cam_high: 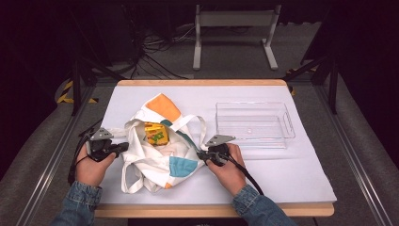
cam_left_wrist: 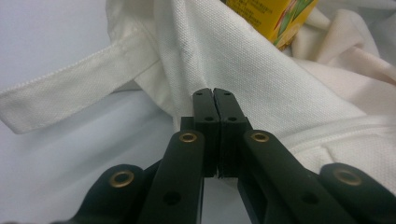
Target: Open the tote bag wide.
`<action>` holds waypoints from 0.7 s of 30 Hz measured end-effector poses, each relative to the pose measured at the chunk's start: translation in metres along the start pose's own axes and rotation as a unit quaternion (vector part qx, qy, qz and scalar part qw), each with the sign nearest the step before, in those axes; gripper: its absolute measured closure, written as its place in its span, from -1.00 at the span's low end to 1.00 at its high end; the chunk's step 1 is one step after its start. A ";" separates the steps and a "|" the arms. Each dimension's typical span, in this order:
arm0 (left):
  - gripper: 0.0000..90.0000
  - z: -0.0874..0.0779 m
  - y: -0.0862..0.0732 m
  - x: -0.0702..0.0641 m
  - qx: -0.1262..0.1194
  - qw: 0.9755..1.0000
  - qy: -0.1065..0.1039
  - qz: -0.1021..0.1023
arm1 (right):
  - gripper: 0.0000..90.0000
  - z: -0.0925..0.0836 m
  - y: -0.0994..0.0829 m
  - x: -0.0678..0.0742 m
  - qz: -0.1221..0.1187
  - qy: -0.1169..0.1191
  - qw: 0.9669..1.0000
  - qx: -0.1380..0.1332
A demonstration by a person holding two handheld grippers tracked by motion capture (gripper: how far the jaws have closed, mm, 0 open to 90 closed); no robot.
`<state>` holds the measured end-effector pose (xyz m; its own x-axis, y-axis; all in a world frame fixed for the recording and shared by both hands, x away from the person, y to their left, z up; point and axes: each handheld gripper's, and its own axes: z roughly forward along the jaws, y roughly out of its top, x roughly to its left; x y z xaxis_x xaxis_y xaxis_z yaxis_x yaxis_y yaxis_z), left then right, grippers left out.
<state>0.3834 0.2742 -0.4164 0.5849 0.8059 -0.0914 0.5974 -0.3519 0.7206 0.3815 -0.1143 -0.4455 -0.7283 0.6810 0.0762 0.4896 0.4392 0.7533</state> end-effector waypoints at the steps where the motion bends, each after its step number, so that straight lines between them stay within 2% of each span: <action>1: 0.98 0.001 -0.001 0.000 0.003 1.000 -0.001 -0.001 | 0.86 0.001 -0.002 -0.001 0.003 0.002 1.000 0.003; 5: 0.98 0.001 -0.001 0.000 0.003 1.000 -0.001 -0.002 | 0.85 0.001 -0.003 -0.002 0.009 0.005 1.000 0.002; 11: 0.92 -0.009 0.001 -0.001 -0.029 1.000 -0.004 -0.008 | 0.75 -0.006 0.000 -0.001 0.001 0.004 1.000 -0.012; 15: 0.74 -0.025 0.004 -0.005 -0.060 0.998 -0.018 -0.012 | 0.51 -0.017 0.004 0.002 -0.008 -0.001 0.999 -0.036; 19: 0.69 -0.039 0.008 -0.015 -0.081 0.996 -0.027 0.000 | 0.25 -0.028 0.008 0.006 -0.023 -0.008 0.998 -0.065; 21: 0.67 -0.046 0.011 -0.021 -0.091 0.995 -0.032 0.008 | 0.20 -0.033 0.010 0.008 -0.028 -0.009 0.996 -0.079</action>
<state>0.3527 0.2747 -0.3750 0.6309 0.7669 -0.1181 0.4815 -0.2677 0.8346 0.3646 -0.1237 -0.4157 -0.7429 0.6691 0.0199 0.3652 0.3801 0.8498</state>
